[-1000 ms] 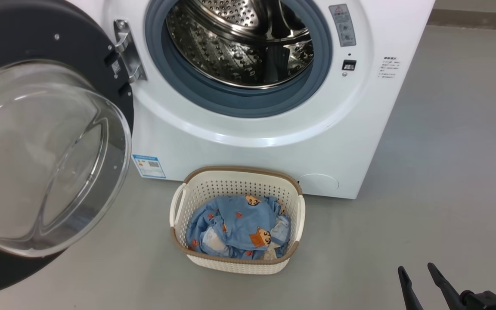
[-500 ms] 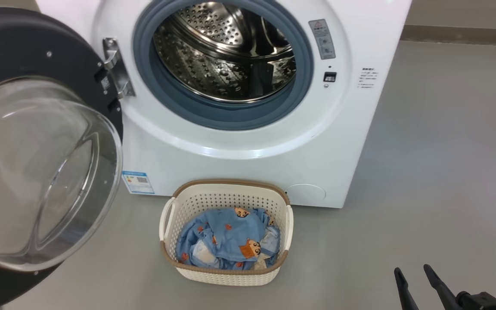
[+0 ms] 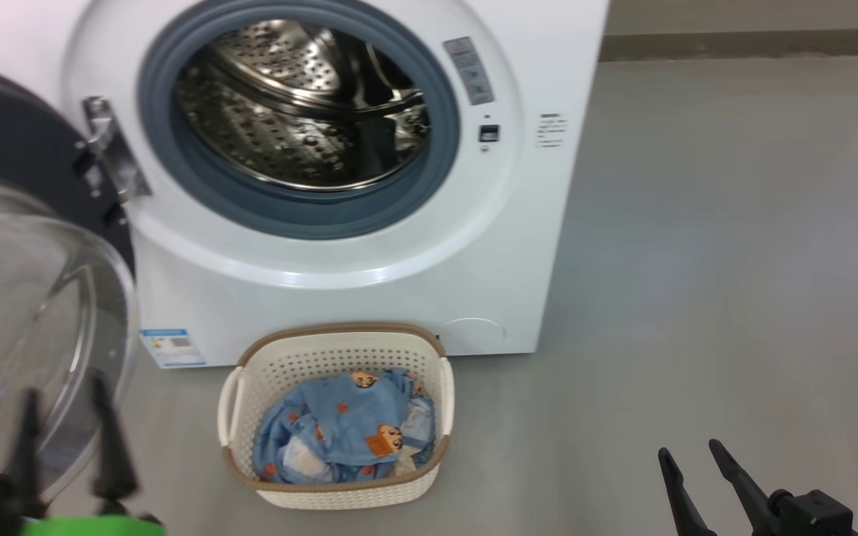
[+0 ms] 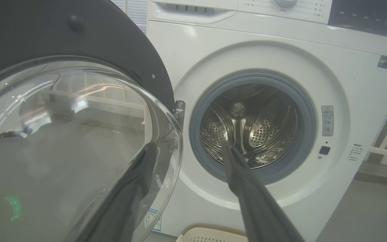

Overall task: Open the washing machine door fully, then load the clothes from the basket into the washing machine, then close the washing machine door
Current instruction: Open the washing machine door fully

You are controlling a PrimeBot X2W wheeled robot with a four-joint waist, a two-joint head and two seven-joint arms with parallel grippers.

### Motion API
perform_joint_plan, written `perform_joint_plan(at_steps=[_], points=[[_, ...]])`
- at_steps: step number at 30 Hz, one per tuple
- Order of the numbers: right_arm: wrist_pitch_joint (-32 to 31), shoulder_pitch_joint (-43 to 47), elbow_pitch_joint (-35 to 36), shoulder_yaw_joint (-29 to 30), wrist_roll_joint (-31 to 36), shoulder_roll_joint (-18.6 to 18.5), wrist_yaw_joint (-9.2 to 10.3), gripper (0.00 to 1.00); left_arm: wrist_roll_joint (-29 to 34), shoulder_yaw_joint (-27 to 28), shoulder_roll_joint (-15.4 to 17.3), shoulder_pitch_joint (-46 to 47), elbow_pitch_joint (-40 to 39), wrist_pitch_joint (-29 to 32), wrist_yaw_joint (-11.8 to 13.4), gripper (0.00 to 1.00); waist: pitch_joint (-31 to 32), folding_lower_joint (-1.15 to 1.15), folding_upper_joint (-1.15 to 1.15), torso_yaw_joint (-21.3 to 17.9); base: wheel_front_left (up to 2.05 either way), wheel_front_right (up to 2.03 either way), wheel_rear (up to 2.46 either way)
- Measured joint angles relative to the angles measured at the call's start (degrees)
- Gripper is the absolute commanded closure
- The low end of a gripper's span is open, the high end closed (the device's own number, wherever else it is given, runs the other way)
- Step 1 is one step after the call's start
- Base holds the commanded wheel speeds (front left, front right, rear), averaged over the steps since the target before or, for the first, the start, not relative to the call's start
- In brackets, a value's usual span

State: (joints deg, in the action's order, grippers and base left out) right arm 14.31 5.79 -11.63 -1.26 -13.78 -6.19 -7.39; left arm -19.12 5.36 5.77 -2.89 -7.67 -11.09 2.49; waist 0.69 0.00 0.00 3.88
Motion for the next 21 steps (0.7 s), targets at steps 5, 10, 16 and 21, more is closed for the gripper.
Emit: perform_joint_plan(at_steps=[5,10,16,21], points=[[0.0,-0.27,0.47,-0.44,0.0,-0.03,0.0,0.0,0.43,-3.81,-1.2,-2.77,4.42,-0.85,-1.47,0.0,-0.19,0.0,0.0,-2.94,0.0,0.0,0.0],[0.0,-0.27,1.0,-0.46,0.0,-0.02,0.0,0.0,1.72,-3.97,-1.11,-5.08,8.86,-2.13,-1.67,0.0,-0.37,0.0,0.0,-5.29,0.0,0.0,0.0],[0.0,-0.26,1.6,0.11,0.08,0.05,0.0,0.0,2.42,-2.8,-1.09,-7.16,12.15,-3.13,-1.77,0.0,-0.3,0.0,0.0,-6.2,0.0,0.0,0.0],[0.0,-0.23,1.92,0.31,0.1,0.07,0.0,0.0,3.23,-2.24,-1.33,-7.78,12.9,-3.22,-2.27,0.0,-0.13,0.0,0.0,-5.66,0.0,0.0,0.0]])
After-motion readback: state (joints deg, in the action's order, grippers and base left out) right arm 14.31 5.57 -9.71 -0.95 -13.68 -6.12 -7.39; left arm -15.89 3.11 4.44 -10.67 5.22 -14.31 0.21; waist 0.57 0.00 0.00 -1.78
